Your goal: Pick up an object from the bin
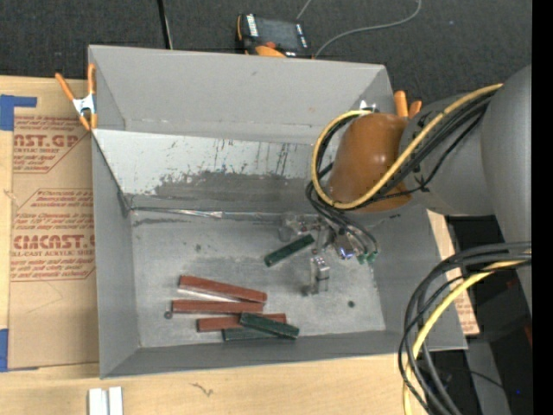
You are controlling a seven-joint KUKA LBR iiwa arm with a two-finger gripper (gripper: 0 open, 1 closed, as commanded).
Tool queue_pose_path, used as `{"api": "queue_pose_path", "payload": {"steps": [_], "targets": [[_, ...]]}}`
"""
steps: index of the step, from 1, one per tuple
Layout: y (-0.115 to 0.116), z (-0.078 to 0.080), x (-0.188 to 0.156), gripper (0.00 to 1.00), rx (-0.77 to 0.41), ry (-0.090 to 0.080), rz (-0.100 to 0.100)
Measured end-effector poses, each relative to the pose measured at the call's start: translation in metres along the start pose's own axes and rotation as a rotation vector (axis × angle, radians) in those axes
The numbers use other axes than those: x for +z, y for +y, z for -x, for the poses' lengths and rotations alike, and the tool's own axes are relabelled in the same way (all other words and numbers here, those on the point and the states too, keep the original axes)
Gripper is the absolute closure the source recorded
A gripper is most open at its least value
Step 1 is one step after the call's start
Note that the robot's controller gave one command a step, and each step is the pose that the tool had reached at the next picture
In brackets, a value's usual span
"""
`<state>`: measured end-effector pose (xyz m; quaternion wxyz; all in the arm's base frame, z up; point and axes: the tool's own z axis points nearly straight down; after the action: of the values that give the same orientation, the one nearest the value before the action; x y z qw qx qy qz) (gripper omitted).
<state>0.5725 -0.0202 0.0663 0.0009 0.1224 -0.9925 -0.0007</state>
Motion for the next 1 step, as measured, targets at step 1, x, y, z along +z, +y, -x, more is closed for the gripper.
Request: {"api": "queue_pose_path", "payload": {"steps": [1], "targets": [[-0.0006,0.0005,-0.0038,1.00,0.000,-0.002,-0.002]]}}
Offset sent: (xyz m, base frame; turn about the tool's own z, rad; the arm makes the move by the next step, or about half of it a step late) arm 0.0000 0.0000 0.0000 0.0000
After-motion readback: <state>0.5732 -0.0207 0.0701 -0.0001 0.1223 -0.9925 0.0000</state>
